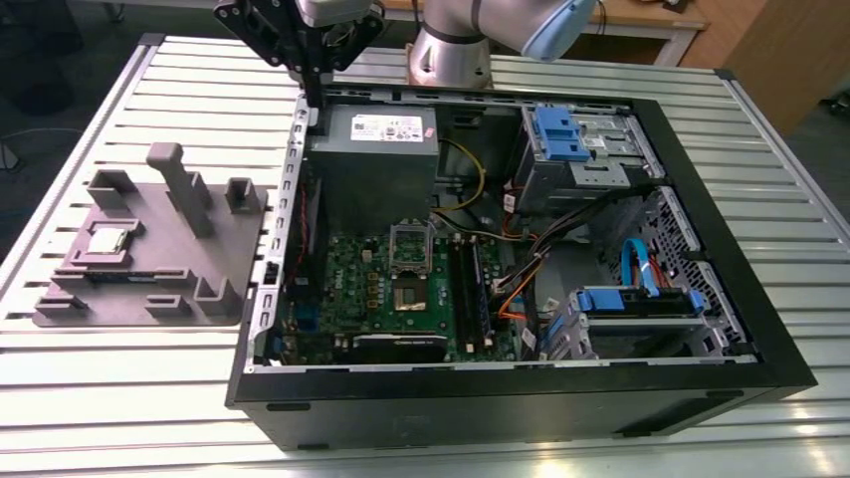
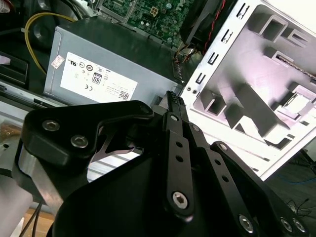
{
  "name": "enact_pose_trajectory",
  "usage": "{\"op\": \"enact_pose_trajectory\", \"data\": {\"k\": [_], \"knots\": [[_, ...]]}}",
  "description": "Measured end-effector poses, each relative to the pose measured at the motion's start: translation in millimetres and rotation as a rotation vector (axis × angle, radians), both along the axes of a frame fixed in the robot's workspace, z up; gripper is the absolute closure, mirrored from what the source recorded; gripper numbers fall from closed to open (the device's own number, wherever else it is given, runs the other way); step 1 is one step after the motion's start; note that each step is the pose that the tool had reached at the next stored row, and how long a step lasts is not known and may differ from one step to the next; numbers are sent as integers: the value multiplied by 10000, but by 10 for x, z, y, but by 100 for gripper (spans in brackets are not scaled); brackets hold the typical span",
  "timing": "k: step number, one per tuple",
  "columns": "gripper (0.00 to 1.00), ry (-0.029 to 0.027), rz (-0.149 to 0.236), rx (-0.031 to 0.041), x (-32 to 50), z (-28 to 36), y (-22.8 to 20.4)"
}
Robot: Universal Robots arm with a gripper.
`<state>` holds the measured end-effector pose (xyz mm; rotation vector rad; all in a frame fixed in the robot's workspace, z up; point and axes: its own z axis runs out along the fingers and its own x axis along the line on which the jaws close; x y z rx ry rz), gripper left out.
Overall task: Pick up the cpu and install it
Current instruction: 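Reach for the cpu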
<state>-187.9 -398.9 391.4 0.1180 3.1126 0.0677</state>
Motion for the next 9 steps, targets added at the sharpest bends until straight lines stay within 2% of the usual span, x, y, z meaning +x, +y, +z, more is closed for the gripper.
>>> {"op": "enact_pose_trajectory", "data": {"k": [9], "knots": [[89, 1, 0, 0, -17, -2, 0]]}}
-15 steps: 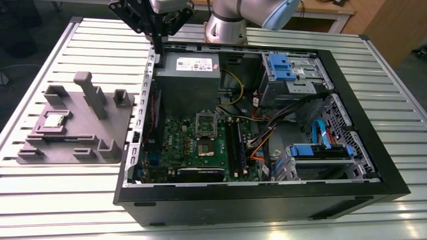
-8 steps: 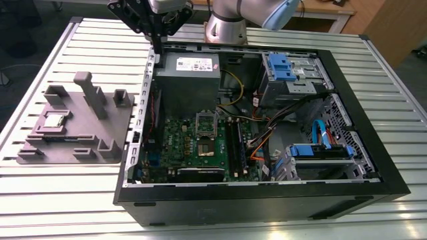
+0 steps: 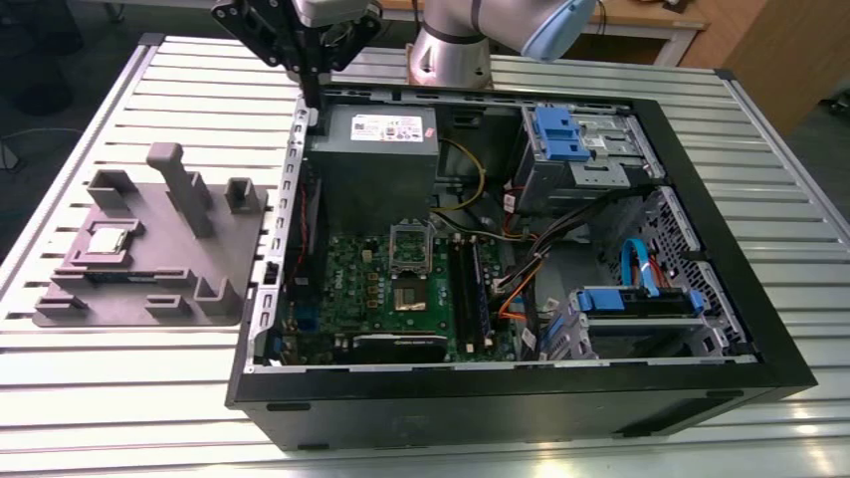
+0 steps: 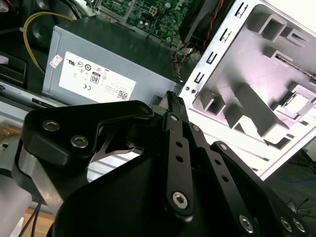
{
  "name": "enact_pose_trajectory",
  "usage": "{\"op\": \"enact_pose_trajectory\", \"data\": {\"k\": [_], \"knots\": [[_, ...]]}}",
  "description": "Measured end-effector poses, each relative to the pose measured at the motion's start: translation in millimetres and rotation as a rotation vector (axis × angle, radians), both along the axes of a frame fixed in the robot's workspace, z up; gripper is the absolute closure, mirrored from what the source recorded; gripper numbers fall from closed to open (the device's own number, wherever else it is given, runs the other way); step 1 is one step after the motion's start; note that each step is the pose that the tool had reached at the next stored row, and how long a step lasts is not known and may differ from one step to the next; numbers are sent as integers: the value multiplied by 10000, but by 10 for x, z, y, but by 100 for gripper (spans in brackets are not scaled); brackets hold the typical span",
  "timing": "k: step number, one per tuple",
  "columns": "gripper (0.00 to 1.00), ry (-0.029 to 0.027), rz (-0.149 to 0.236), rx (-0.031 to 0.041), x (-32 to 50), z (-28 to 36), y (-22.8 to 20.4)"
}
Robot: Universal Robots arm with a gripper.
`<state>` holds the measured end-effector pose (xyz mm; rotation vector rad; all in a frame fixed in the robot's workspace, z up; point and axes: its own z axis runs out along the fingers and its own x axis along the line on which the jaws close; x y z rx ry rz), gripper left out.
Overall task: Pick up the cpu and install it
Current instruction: 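Reach for the cpu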
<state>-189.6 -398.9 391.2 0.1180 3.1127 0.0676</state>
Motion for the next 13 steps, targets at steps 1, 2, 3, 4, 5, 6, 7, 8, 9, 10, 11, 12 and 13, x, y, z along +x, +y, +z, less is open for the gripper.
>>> {"op": "enact_pose_trajectory", "data": {"k": [1, 2, 3, 4, 5, 6, 7, 8, 9, 10, 11, 12, 13], "knots": [[89, 1, 0, 0, -1, 0, 0], [89, 0, 1, 0, -3, -1, 0], [89, 0, 0, 0, -5, -1, 0], [89, 0, 0, 0, -6, -1, 0], [89, 2, 0, 0, -23, -4, 0], [89, 3, 0, 0, -40, -6, 0], [89, 3, 0, 0, -41, -6, 0], [89, 3, 1, 0, -42, -7, 0], [89, 3, 0, 0, -44, -7, 0], [89, 3, 0, 0, -46, -7, 0], [89, 3, 0, 0, -53, -7, 0], [89, 4, 0, 0, -60, -9, 0], [89, 4, 0, 0, -62, -9, 0]]}}
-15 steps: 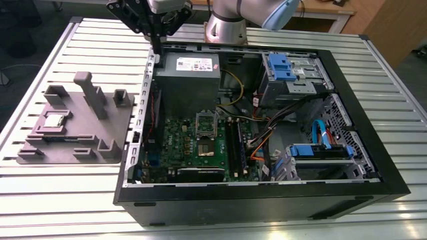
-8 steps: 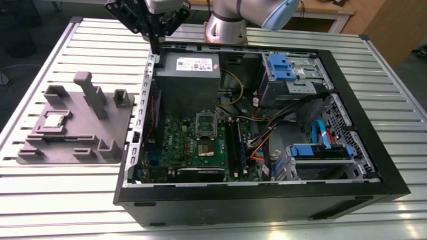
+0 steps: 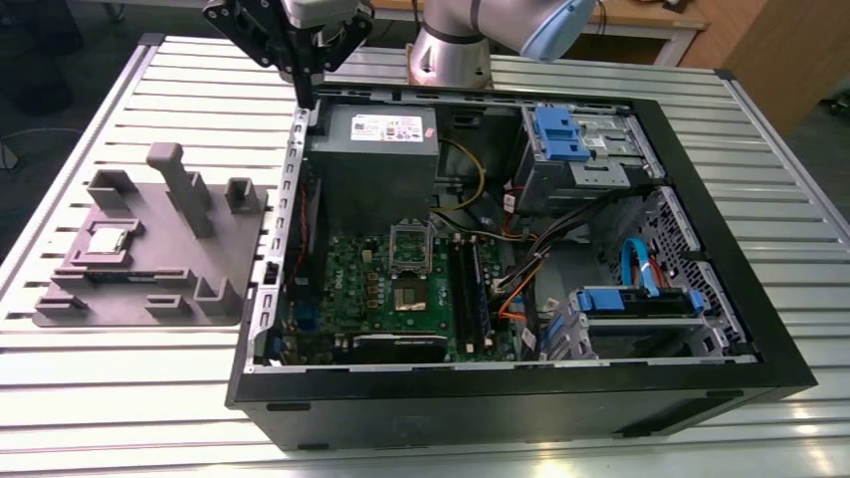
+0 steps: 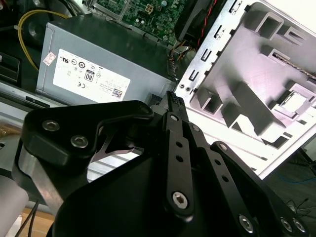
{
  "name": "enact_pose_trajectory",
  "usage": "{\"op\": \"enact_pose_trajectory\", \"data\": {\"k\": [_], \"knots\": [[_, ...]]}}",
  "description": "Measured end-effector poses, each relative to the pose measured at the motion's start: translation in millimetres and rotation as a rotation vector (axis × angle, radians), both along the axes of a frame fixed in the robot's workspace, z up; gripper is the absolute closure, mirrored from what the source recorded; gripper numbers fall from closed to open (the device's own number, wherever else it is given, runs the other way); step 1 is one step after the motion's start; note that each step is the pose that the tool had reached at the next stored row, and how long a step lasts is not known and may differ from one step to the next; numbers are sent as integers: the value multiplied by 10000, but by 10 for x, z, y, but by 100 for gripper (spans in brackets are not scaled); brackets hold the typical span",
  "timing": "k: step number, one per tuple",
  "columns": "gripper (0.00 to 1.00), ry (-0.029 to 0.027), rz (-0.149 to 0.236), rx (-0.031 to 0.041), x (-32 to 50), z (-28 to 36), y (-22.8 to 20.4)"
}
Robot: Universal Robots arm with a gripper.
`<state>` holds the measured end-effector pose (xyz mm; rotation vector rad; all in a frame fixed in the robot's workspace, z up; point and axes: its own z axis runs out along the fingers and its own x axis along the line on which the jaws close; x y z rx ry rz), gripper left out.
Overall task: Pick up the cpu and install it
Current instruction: 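Reach for the cpu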
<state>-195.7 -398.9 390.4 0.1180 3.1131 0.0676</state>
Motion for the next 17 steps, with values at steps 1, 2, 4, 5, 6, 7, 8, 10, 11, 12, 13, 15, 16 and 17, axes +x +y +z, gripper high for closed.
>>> {"op": "enact_pose_trajectory", "data": {"k": [1, 2, 4, 5, 6, 7, 8, 10, 11, 12, 13, 15, 16, 17], "knots": [[89, 0, 0, 1, -2, -1, 0], [89, 0, 0, 0, -4, -1, 0], [89, 1, 0, 0, -8, -1, 0], [89, 1, 1, 1, -10, -2, 0], [89, 1, 0, 1, -13, -2, 0], [89, 1, 0, 0, -14, -3, 0], [89, 2, 0, 0, -19, -3, 0], [89, 3, 0, 0, -26, -4, 0], [89, 3, 0, 0, -27, -5, 0], [89, 3, 0, 1, -29, -5, 0], [89, 2, 0, 0, -31, -5, 0], [89, 4, 1, 0, -35, -5, 0], [89, 3, 0, 0, -37, -6, 0], [89, 3, 0, 0, -39, -6, 0]]}}
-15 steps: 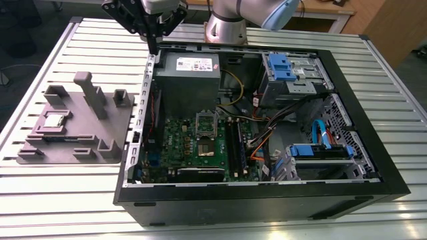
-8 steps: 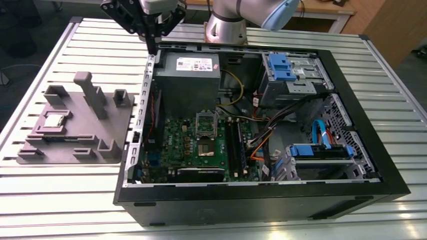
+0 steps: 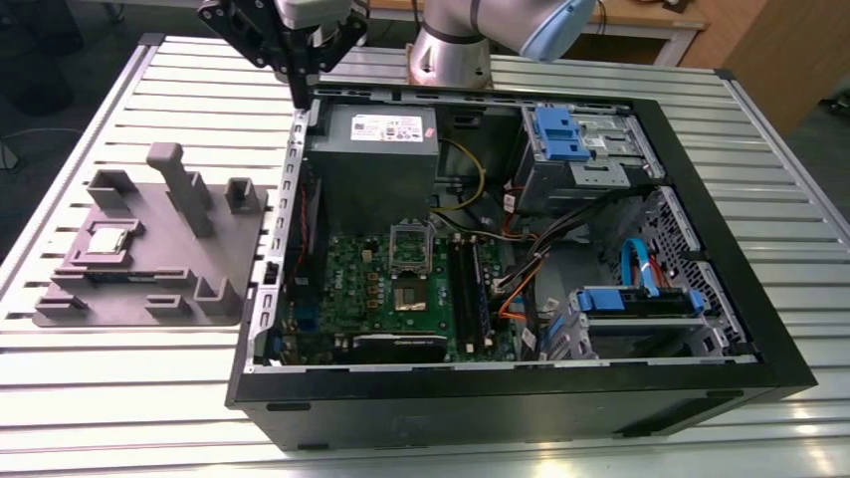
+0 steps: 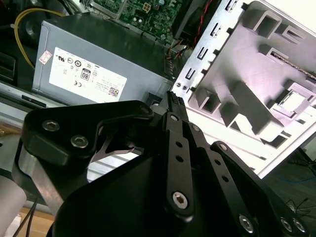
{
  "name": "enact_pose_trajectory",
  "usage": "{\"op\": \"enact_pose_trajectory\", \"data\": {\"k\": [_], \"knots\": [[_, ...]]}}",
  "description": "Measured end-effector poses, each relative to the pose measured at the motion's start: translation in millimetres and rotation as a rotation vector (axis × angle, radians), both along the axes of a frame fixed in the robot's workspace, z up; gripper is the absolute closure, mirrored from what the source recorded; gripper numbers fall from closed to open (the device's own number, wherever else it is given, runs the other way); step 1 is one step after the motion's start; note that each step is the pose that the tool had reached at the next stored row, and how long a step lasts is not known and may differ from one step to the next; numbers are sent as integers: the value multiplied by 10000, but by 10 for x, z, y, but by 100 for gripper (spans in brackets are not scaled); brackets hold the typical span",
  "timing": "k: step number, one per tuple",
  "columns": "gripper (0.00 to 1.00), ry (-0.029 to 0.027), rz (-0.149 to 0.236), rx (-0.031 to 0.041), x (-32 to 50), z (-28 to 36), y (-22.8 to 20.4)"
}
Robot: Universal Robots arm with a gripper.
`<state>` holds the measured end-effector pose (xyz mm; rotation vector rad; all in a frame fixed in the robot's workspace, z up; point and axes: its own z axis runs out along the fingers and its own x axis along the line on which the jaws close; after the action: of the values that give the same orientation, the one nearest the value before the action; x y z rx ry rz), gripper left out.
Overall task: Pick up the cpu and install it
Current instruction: 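Reach for the cpu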
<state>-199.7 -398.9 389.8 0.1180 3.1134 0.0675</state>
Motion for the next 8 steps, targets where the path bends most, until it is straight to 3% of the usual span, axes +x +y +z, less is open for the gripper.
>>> {"op": "enact_pose_trajectory", "data": {"k": [8], "knots": [[89, 1, 1, 0, -15, -1, 0]]}}
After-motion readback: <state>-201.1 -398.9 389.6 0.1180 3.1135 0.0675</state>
